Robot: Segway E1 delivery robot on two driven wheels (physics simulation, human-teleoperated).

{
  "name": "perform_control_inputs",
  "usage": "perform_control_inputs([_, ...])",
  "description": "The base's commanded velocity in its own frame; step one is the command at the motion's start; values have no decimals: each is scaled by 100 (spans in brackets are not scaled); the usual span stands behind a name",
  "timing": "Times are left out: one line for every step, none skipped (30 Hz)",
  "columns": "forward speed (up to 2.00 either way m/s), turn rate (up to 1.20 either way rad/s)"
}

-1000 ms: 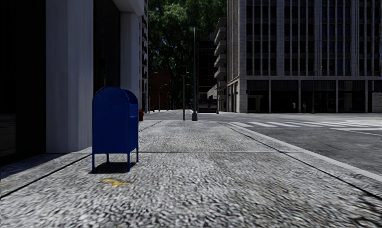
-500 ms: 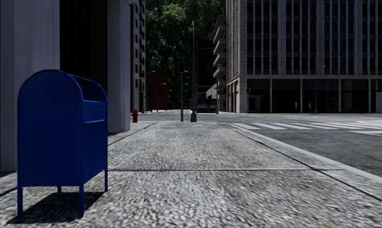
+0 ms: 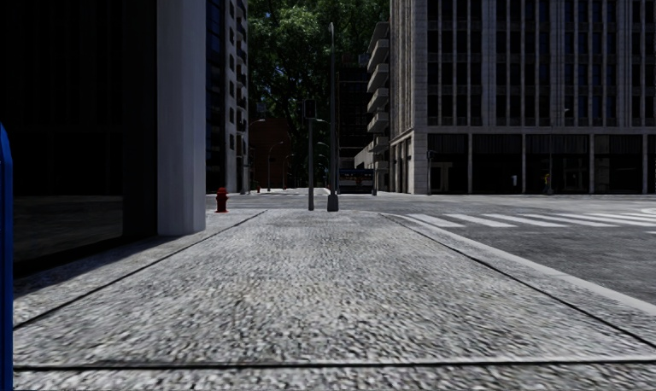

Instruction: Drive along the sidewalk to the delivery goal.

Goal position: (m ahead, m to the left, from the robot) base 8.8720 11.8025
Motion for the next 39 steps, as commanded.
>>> perform_control_inputs([200,0])
perform_control_inputs([200,0])
perform_control_inputs([200,0])
perform_control_inputs([200,0])
perform_control_inputs([200,0])
perform_control_inputs([200,0])
perform_control_inputs([200,0])
perform_control_inputs([200,0])
perform_control_inputs([200,0])
perform_control_inputs([200,0])
perform_control_inputs([200,0])
perform_control_inputs([200,0])
perform_control_inputs([200,8])
perform_control_inputs([200,8])
perform_control_inputs([200,11])
perform_control_inputs([200,13])
perform_control_inputs([200,13])
perform_control_inputs([200,13])
perform_control_inputs([200,13])
perform_control_inputs([200,13])
perform_control_inputs([200,13])
perform_control_inputs([200,13])
perform_control_inputs([200,13])
perform_control_inputs([200,18])
perform_control_inputs([200,23])
perform_control_inputs([200,23])
perform_control_inputs([200,28])
perform_control_inputs([200,29])
perform_control_inputs([200,30])
perform_control_inputs([200,30])
perform_control_inputs([200,30])
perform_control_inputs([200,30])
perform_control_inputs([200,30])
perform_control_inputs([200,30])
perform_control_inputs([200,30])
perform_control_inputs([200,30])
perform_control_inputs([200,30])
perform_control_inputs([200,30])
perform_control_inputs([200,30])
